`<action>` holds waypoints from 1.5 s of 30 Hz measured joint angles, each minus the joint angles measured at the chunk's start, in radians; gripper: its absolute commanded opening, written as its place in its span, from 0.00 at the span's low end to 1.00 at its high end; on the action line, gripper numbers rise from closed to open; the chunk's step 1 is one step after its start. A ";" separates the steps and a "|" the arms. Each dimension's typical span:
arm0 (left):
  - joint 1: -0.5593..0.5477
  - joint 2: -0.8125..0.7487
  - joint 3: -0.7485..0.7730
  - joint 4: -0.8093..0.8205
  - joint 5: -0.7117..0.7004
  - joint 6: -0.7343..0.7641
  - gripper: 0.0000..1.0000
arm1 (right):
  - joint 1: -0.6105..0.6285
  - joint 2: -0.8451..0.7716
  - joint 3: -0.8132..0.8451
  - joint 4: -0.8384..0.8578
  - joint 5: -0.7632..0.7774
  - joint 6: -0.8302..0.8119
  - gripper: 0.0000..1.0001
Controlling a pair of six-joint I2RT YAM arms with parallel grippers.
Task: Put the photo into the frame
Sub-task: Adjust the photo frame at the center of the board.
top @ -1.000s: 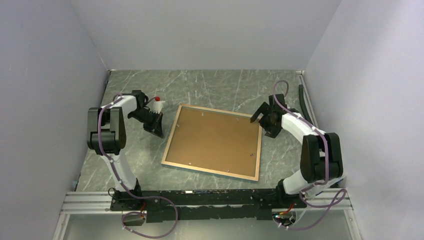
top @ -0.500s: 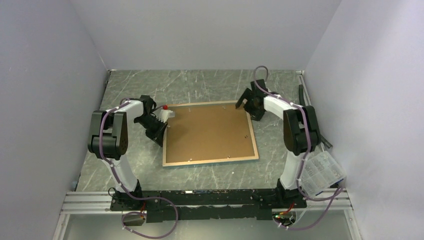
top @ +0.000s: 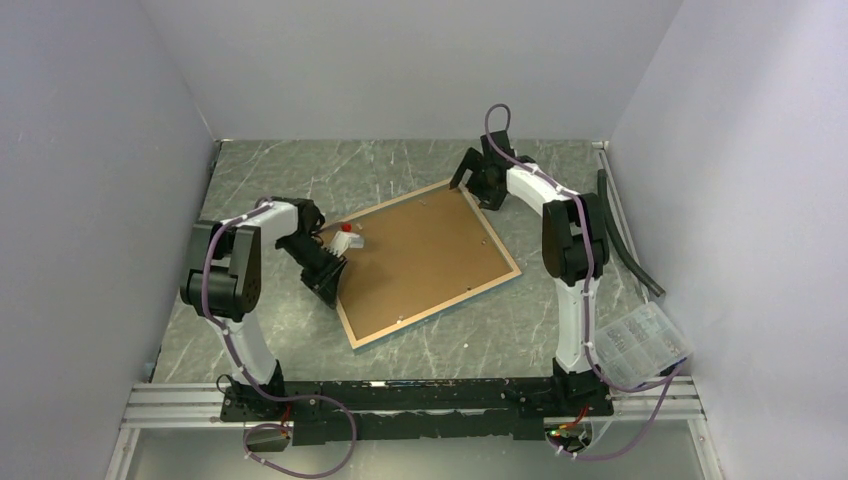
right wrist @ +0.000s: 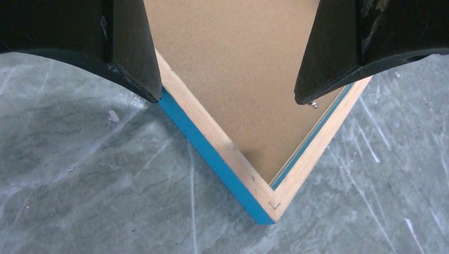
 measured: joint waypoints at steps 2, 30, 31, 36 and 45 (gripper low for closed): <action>0.006 -0.003 0.028 -0.041 0.029 0.027 0.44 | -0.005 -0.001 0.021 -0.027 -0.008 -0.007 1.00; 0.224 0.412 0.667 0.153 -0.018 -0.352 0.10 | 0.080 -0.694 -0.871 0.054 -0.201 0.180 1.00; 0.220 0.407 0.654 0.162 -0.017 -0.352 0.09 | 0.080 -0.692 -0.872 0.064 -0.209 0.186 1.00; 0.211 0.343 0.524 0.203 -0.008 -0.344 0.08 | 0.076 -0.652 -0.873 0.116 -0.227 0.202 1.00; 0.209 0.212 0.317 0.204 -0.032 -0.314 0.08 | 0.038 -0.654 -0.840 0.085 -0.209 0.168 1.00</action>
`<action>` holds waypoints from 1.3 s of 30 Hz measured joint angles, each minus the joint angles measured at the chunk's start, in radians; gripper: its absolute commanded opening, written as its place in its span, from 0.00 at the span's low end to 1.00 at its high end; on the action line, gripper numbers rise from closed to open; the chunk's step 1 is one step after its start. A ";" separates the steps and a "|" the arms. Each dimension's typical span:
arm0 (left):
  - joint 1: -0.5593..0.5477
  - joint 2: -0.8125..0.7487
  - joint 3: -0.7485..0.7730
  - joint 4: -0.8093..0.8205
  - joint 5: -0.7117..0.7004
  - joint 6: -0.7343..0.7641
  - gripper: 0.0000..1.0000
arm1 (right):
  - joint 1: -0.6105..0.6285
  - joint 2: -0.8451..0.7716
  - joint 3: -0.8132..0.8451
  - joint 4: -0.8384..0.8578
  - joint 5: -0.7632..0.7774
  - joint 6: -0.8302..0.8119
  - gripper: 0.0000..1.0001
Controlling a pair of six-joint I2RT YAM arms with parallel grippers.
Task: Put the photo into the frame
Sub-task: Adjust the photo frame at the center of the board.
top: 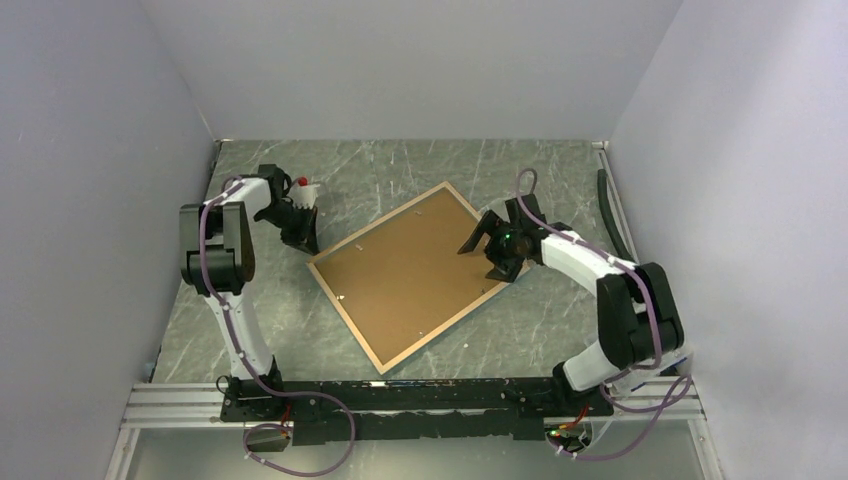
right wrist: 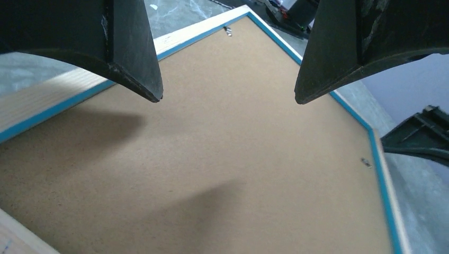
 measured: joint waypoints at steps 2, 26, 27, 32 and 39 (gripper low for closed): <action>0.000 -0.010 -0.015 -0.003 -0.006 0.005 0.07 | -0.003 -0.034 0.026 -0.037 0.018 -0.015 1.00; -0.016 -0.009 -0.026 0.010 0.032 0.006 0.08 | -0.050 -0.097 -0.126 -0.068 0.058 -0.022 1.00; -0.018 -0.010 -0.042 0.013 0.050 0.005 0.08 | -0.056 -0.076 -0.098 -0.070 0.063 -0.031 1.00; -0.034 -0.071 -0.147 0.016 0.087 0.022 0.09 | -0.100 0.040 0.047 -0.043 0.069 -0.064 1.00; -0.075 -0.152 -0.271 -0.031 0.084 0.058 0.09 | -0.115 0.161 0.174 -0.006 0.054 -0.099 1.00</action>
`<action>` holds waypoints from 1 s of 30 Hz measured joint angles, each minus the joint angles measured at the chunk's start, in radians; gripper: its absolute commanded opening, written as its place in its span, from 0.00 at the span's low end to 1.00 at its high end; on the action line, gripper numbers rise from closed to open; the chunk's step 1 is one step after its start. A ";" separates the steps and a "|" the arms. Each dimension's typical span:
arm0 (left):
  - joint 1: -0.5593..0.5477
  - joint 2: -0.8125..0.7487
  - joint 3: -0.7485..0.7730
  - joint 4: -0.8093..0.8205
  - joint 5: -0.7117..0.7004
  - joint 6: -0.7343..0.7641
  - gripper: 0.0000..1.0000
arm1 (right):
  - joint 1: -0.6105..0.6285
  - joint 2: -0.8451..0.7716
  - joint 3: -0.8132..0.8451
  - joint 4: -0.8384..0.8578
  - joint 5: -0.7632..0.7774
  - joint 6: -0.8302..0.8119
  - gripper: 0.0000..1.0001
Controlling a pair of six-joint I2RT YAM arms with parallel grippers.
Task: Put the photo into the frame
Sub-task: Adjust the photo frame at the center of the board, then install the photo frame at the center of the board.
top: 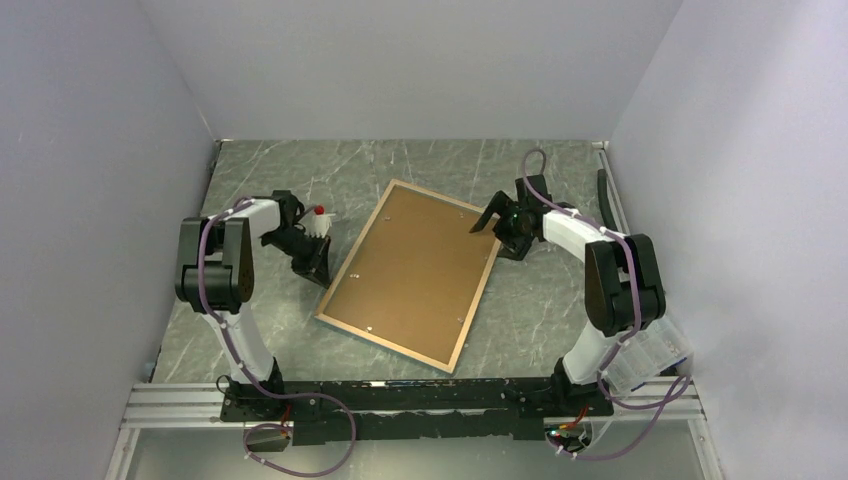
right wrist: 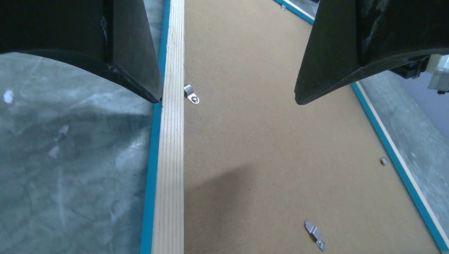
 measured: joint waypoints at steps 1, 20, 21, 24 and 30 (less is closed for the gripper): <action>0.000 -0.011 -0.010 -0.006 0.000 0.001 0.09 | 0.000 0.011 0.010 0.002 -0.005 -0.002 1.00; 0.104 -0.029 0.079 -0.117 0.126 0.113 0.22 | 0.040 0.046 0.257 -0.118 0.106 -0.106 1.00; 0.111 -0.024 0.084 -0.122 0.133 0.121 0.27 | 0.059 0.017 0.243 -0.116 0.111 -0.104 1.00; 0.119 0.019 0.120 -0.140 0.167 0.137 0.31 | 0.139 -0.048 0.218 -0.109 0.109 -0.085 0.99; 0.110 0.117 0.147 -0.139 0.214 0.150 0.29 | 0.380 0.024 0.225 -0.002 0.022 0.002 0.99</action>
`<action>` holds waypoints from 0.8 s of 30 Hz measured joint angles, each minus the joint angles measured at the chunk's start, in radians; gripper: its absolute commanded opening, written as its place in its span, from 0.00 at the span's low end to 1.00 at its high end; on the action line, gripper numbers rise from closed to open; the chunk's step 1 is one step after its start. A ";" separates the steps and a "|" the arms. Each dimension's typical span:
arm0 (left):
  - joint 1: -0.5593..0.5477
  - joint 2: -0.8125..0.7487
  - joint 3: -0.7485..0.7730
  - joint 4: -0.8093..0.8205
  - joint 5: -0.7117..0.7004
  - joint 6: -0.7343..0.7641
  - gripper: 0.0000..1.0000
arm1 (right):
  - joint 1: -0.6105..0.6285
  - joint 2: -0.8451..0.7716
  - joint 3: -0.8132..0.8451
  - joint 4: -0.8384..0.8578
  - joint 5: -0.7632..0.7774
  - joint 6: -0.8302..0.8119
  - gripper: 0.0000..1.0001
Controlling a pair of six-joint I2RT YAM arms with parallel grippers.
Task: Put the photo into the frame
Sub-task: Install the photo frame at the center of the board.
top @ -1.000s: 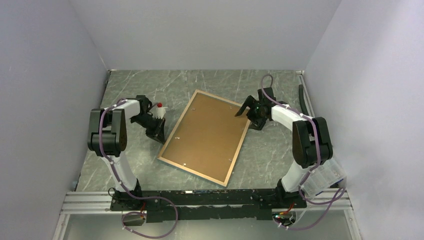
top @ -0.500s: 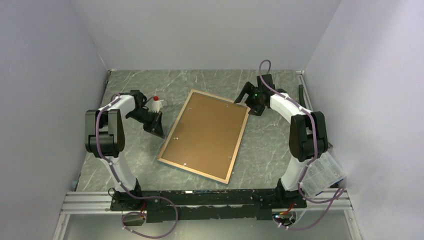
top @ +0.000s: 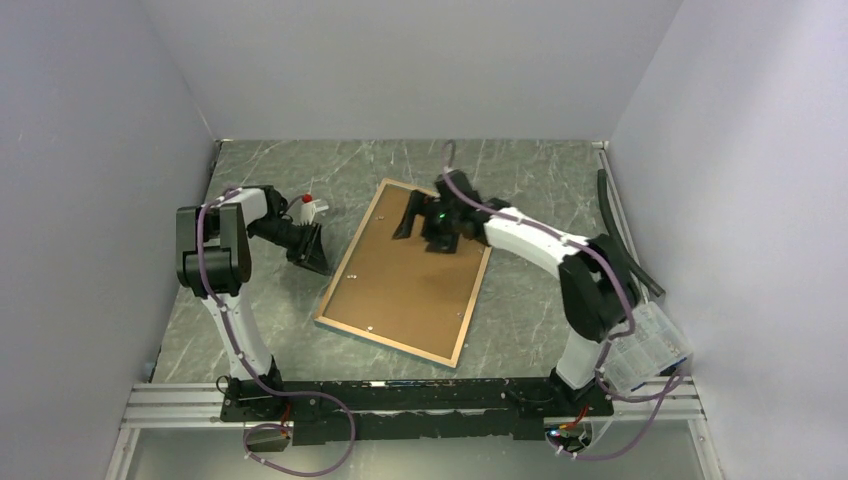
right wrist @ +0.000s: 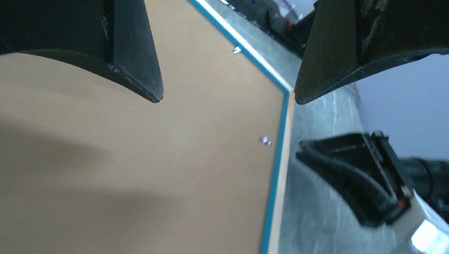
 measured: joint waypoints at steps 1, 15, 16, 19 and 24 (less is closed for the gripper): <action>-0.002 0.010 0.000 0.000 0.005 0.002 0.27 | 0.035 0.026 0.003 0.021 -0.019 0.020 0.98; -0.009 0.058 -0.003 0.003 0.023 0.017 0.21 | 0.235 0.340 0.187 0.259 -0.154 0.317 0.97; -0.010 0.058 -0.003 0.004 0.023 0.020 0.22 | 0.240 0.351 0.197 0.267 -0.158 0.329 0.96; -0.009 0.058 -0.005 0.003 0.026 0.029 0.24 | 0.256 0.386 0.219 0.301 -0.175 0.375 0.96; -0.009 0.058 -0.005 0.004 0.025 0.031 0.25 | 0.266 0.430 0.232 0.314 -0.177 0.420 0.96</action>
